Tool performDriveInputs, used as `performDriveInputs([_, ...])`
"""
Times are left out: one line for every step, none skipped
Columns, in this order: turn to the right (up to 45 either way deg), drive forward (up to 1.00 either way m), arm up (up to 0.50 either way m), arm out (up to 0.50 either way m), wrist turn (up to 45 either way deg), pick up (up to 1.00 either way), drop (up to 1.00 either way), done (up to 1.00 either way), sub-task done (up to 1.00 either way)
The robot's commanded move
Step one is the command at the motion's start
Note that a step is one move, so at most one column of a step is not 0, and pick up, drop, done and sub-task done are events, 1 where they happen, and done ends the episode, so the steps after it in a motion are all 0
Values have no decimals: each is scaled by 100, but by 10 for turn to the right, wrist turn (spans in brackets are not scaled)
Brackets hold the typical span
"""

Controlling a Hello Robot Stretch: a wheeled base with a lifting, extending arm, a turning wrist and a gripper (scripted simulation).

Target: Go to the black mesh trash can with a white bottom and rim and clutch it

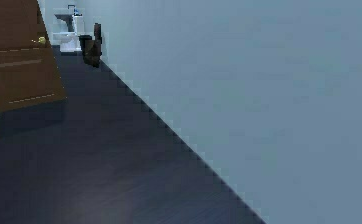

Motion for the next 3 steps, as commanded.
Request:
performDriveInputs([0,0,24,0,0,0,0,0,0])
performDriveInputs([0,0,0,50,0,0,0,0,0])
performDriveInputs([0,0,0,0,450,0,0,0,0])
